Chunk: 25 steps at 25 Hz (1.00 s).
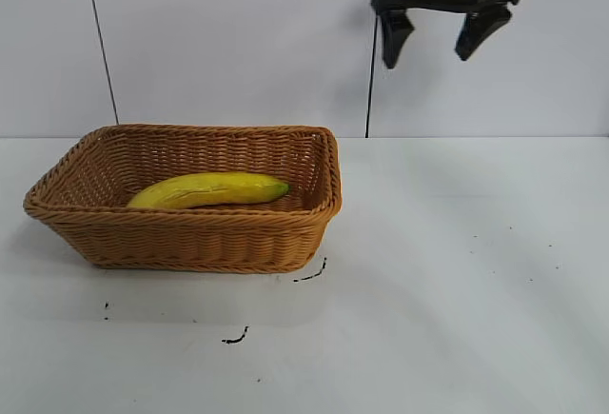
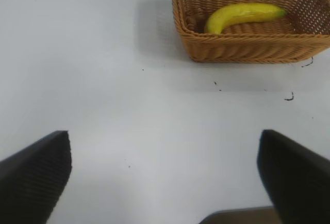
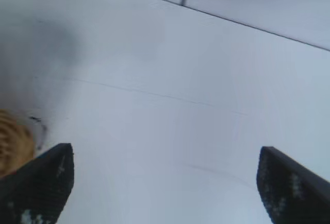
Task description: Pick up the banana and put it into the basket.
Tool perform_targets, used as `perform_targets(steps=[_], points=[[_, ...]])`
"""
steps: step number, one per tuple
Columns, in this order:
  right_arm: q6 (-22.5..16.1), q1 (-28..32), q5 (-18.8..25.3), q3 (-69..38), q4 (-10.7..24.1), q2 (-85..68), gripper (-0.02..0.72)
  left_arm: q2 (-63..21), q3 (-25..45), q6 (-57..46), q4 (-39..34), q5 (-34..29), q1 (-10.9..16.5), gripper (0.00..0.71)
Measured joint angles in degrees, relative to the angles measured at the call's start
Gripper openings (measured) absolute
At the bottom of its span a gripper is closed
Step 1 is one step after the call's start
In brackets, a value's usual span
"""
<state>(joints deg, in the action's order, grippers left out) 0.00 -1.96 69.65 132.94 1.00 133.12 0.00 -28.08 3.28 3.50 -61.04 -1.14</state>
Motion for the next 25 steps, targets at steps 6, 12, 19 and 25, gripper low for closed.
perform_targets(steps=[6, 12, 19, 25], points=[[0.62, 0.88, 0.12, -3.78, -0.3, -2.8, 0.689, 0.0, 0.0, 0.0, 0.0, 0.0, 0.0, 0.695], [0.62, 0.83, -0.02, -15.94, -0.42, -10.8, 0.689, 0.0, 0.0, 0.0, 0.0, 0.0, 0.0, 0.695], [0.66, 0.83, -0.03, -39.11, -1.0, -27.41, 0.689, 0.0, 0.0, 0.0, 0.0, 0.0, 0.0, 0.695], [0.78, 0.83, -0.03, -56.91, -1.0, -44.04, 0.689, 0.0, 0.0, 0.0, 0.0, 0.0, 0.0, 0.695]])
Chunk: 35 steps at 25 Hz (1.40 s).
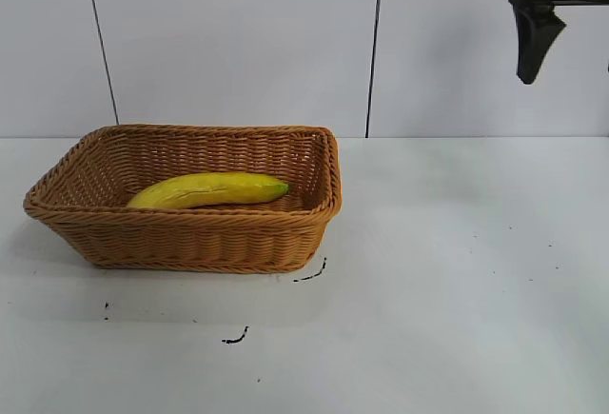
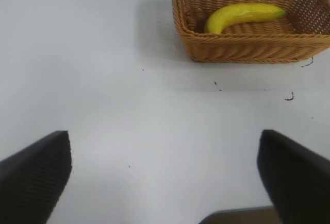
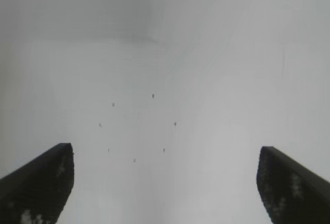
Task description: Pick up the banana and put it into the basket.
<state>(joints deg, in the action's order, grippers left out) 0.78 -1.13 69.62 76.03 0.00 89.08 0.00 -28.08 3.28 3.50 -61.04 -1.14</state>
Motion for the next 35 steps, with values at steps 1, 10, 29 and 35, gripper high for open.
perform_targets(steps=[1, 10, 29, 35], points=[[0.0, 0.0, 0.0, -2.85, 0.0, -2.51, 0.689, 0.0, 0.0, 0.0, 0.0, 0.0, 0.0, 0.695], [0.06, 0.0, -4.51, -25.47, 0.0, -27.98, 0.689, 0.0, 0.0, 0.0, 0.0, 0.0, 0.0, 0.695], [0.24, 0.0, -11.28, -47.56, 0.0, -78.15, 0.689, 0.0, 0.0, 0.0, 0.0, 0.0, 0.0, 0.695], [0.24, 0.0, -11.22, -47.61, 0.0, -87.13, 0.689, 0.0, 0.0, 0.0, 0.0, 0.0, 0.0, 0.695]])
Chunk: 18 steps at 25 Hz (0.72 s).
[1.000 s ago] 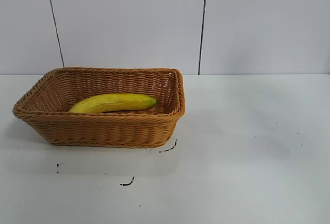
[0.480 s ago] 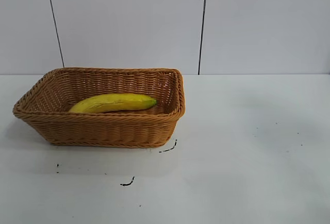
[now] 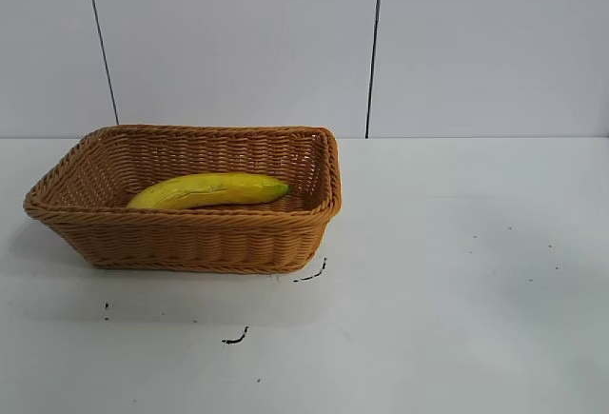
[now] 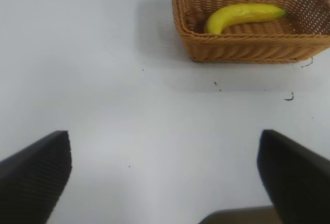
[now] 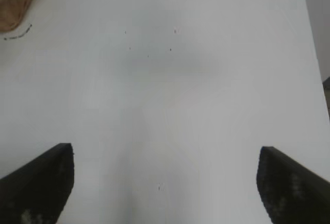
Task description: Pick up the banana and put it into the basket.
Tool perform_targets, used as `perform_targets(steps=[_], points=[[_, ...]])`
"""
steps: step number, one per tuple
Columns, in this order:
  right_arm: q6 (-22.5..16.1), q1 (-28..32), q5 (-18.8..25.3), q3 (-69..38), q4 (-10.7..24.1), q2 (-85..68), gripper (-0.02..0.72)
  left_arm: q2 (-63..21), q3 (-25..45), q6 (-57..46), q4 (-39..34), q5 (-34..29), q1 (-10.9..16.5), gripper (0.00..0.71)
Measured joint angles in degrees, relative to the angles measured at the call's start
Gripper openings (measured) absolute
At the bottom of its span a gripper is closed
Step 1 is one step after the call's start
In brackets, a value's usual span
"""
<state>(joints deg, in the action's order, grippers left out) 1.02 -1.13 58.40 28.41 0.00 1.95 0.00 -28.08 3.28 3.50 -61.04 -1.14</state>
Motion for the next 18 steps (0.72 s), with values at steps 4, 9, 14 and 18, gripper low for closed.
perform_targets(steps=[4, 9, 14, 18], points=[[0.0, 0.0, 0.04, 0.0, 0.0, -2.22, 0.689, 0.0, 0.0, 0.0, 0.0, 0.0, 0.0, 0.695], [0.0, 0.0, 0.04, 0.0, 0.0, -2.23, 0.689, 0.0, 0.0, 0.0, 0.0, 0.0, 0.0, 0.695], [0.0, 0.0, -0.03, 0.0, 0.0, -2.23, 0.689, 0.0, 0.0, 0.0, 0.0, 0.0, 0.0, 0.695], [0.0, 0.0, -0.03, 0.0, 0.0, -2.23, 0.689, 0.0, 0.0, 0.0, 0.0, 0.0, 0.0, 0.695]])
